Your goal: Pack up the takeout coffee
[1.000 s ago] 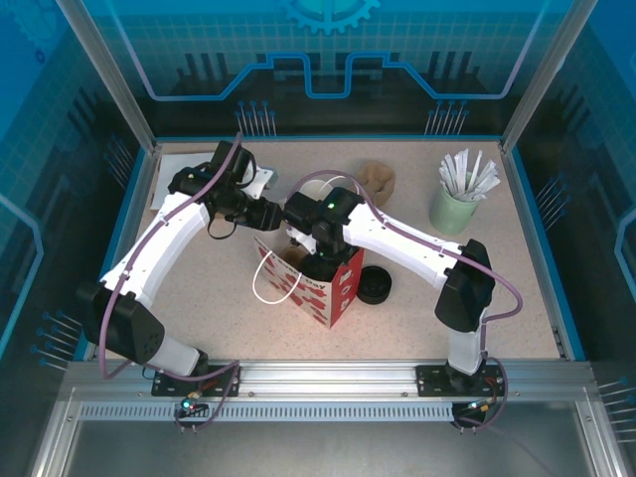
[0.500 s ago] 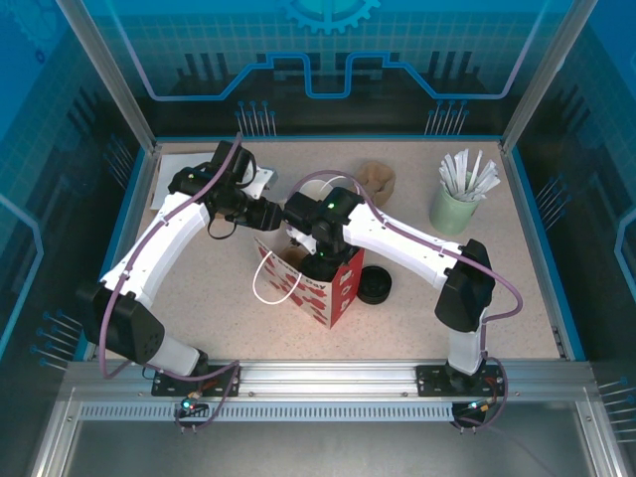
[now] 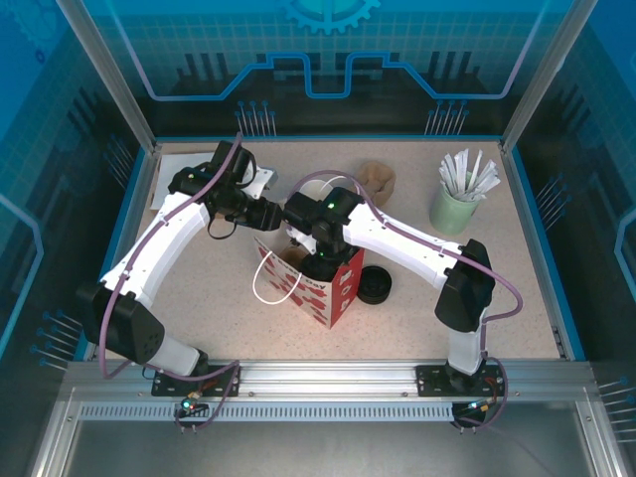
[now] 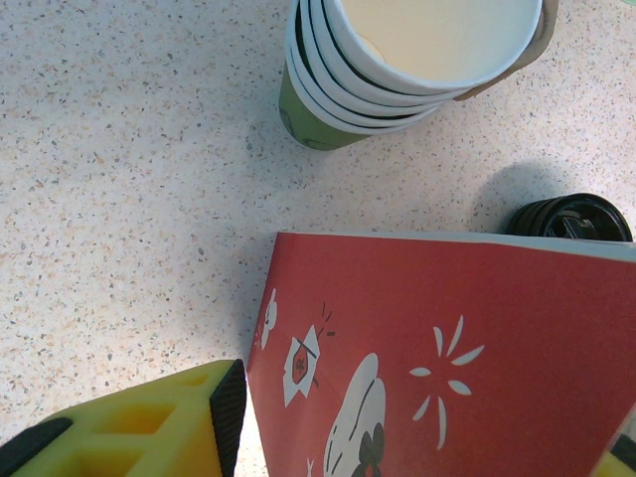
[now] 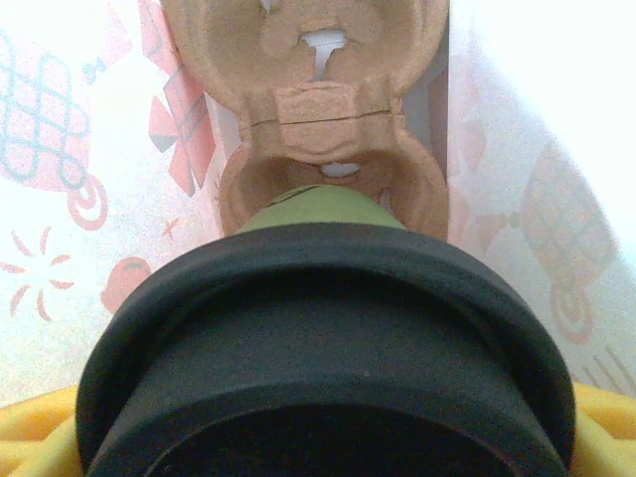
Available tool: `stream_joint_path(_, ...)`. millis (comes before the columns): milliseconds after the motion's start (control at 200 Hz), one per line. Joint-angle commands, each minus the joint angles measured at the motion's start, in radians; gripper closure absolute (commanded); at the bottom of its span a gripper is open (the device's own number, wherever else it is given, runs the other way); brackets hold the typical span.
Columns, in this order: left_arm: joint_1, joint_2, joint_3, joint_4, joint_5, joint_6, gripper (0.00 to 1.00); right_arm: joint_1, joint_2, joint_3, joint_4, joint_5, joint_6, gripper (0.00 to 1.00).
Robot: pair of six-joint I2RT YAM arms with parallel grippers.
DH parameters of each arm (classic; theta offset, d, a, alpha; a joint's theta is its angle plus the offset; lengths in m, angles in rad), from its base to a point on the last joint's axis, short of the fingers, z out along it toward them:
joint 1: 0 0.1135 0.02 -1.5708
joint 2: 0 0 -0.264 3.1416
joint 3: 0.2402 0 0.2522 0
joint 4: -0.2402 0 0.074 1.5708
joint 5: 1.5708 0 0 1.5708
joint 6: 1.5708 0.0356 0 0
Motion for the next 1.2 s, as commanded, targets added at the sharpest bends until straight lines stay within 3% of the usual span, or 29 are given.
stream_joint_path(0,0.002,0.008,0.014,-0.032,-0.006,0.021,0.52,0.005,-0.024,-0.007,-0.012,-0.017,0.009,0.23)
stream_joint_path(1196,0.002,0.02,0.018,-0.034,-0.006,0.022,0.52,0.008,-0.046,-0.023,0.039,-0.015,-0.005,0.23)
